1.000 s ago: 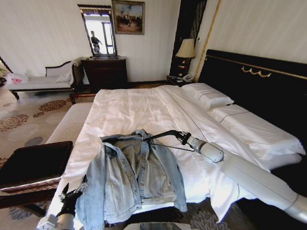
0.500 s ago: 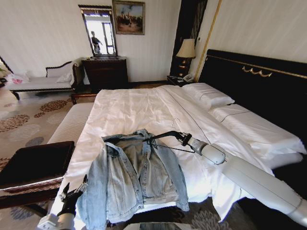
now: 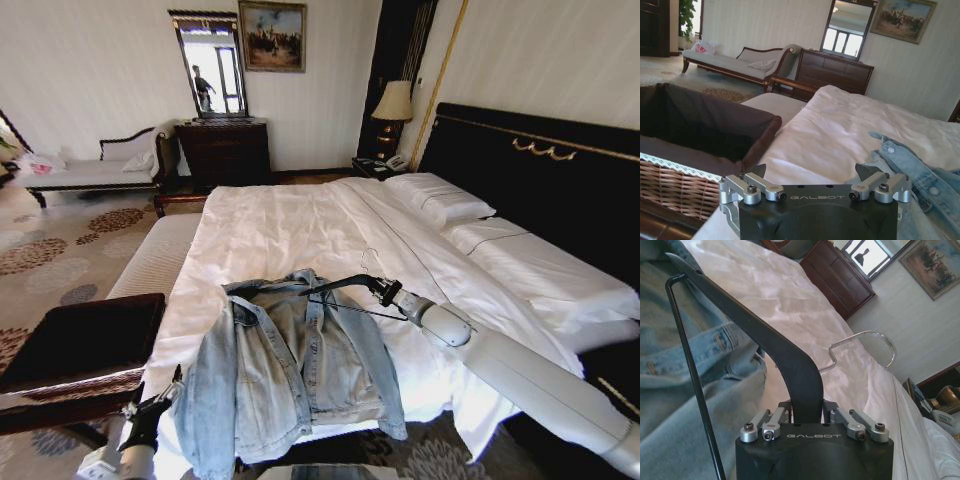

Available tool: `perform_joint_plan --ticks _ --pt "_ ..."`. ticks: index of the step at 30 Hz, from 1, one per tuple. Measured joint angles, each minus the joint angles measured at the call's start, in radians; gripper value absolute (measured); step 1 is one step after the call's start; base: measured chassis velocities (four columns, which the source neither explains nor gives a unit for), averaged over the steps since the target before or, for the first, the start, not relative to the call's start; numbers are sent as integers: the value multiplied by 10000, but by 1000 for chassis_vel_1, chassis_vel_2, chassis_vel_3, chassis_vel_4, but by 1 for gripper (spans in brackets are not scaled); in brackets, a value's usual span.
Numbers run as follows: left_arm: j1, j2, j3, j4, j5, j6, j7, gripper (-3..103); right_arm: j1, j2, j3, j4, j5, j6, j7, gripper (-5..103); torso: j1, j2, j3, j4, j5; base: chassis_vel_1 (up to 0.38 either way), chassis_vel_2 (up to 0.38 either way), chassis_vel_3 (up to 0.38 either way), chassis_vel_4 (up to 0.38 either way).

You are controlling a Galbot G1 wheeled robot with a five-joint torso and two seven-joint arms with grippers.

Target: Pick up the clothes from the bed and hang them on the clothes hanger.

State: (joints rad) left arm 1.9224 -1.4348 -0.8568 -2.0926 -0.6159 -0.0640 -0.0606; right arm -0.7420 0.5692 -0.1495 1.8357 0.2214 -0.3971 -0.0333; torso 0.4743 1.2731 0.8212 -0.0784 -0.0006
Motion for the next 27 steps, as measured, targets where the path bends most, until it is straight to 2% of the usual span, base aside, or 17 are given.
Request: perform_joint_plan --ticks 6,9,10,13,16,18,19,20,21,23,25,27 --pt "-516 457 -3 -224 -241 492 -177 100 -375 -34 275 149 -38 8 28 30 -2 0 0 -2 7 19 16 -9 -5" --pt "-1256 1191 381 -602 -572 1318 -402 100 -487 -19 335 186 -41 -3 33 30 -1 0 1 -6 8 0 0 0 0" --pt "-1256 1191 381 -602 -572 1318 -402 100 -487 -19 335 186 -41 -3 33 30 -1 0 1 -6 8 0 0 0 0" --pt "-2455 2051 1138 -687 -972 2118 -925 100 -502 160 313 202 -32 -40 61 30 1 -1 2 -6 4 0 0 0 0" --pt "-3014 2420 1466 -440 -1133 2330 -1151 100 -201 257 33 200 7 -53 63 30 0 -1 2 -10 3 0 0 0 0" --pt "-3566 2730 1660 -40 -1629 2536 -1441 100 617 408 -655 128 138 -52 65 30 -1 0 2 -2 0 0 0 0 0" --pt "-3566 2730 1660 -40 -1629 2536 -1441 100 617 408 -655 128 138 -52 65 30 -1 0 2 -2 0 0 0 0 0" --pt "-3861 2841 1763 180 -2020 2639 -1658 100 1100 512 -1176 61 238 -51 57 30 0 -1 3 3 4 0 0 0 0" --pt "-4005 2877 1849 280 -2150 2673 -1747 100 1254 550 -1353 37 275 -50 54 30 0 -1 3 14 6 0 0 0 0" --pt "-4821 3052 2476 777 -2816 2849 -2161 100 1569 623 -1680 -7 387 -58 54 30 0 -1 3 4 5 0 0 0 0" --pt "-5135 3084 2694 983 -2985 2899 -2303 100 1637 633 -1736 -12 428 -71 55 30 1 -1 3 0 0 0 0 0 0" --pt "-6195 3134 3333 1688 -3451 3021 -2611 100 1757 654 -1825 -23 540 -129 64 30 1 -1 3 -6 2 0 0 0 0"
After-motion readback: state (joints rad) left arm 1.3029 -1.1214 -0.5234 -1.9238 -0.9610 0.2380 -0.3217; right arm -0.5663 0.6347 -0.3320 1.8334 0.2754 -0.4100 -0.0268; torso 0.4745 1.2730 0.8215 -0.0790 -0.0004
